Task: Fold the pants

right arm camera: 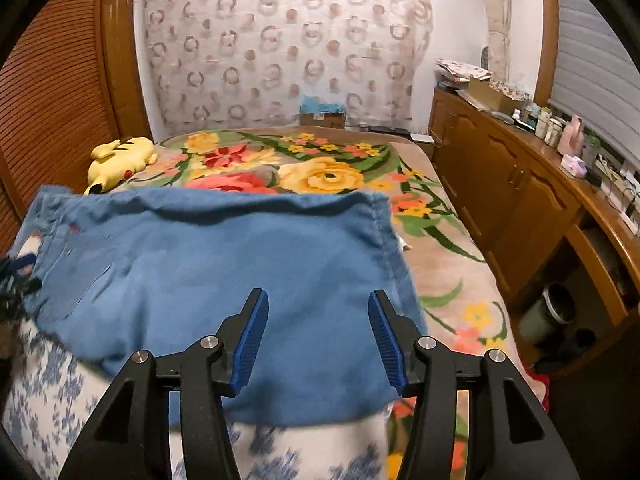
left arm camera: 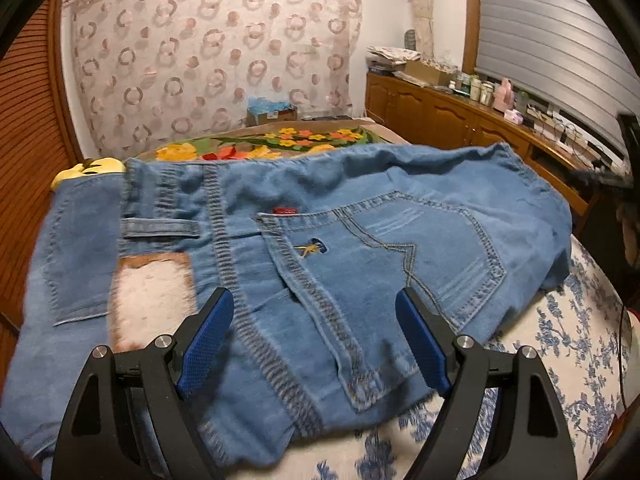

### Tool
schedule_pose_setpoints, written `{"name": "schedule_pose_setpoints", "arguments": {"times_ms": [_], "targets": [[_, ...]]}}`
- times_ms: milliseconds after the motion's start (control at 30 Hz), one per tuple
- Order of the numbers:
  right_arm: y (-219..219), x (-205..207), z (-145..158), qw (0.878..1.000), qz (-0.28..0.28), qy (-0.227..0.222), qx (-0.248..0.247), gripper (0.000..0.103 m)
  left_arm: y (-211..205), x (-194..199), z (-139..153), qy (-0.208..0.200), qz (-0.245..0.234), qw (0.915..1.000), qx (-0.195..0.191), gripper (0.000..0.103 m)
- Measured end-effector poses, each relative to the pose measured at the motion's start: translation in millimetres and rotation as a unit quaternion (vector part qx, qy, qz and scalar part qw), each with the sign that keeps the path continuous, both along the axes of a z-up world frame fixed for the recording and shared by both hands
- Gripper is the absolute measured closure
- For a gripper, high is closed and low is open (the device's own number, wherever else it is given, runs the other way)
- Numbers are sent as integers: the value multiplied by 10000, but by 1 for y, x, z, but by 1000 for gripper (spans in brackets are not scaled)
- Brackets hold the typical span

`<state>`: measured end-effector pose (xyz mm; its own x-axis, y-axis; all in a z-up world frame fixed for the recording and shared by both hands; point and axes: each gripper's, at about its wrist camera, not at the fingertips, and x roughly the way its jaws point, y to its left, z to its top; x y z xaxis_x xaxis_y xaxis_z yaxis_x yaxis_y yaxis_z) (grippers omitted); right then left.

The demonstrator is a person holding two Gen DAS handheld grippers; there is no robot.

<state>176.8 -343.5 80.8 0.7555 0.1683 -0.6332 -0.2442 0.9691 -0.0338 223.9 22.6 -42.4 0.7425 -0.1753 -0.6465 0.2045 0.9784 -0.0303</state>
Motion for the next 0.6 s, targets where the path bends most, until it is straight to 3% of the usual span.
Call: {"name": "schedule_pose_setpoints", "arguments": {"times_ms": [200, 600], "targets": [[-19, -26, -17, 9990, -27, 266, 371, 44, 11, -29, 6, -44, 215, 9998, 26, 19], [-12, -36, -18, 9981, 306, 358, 406, 44, 57, -74, 10, -122, 963, 9952, 150, 19]]}}
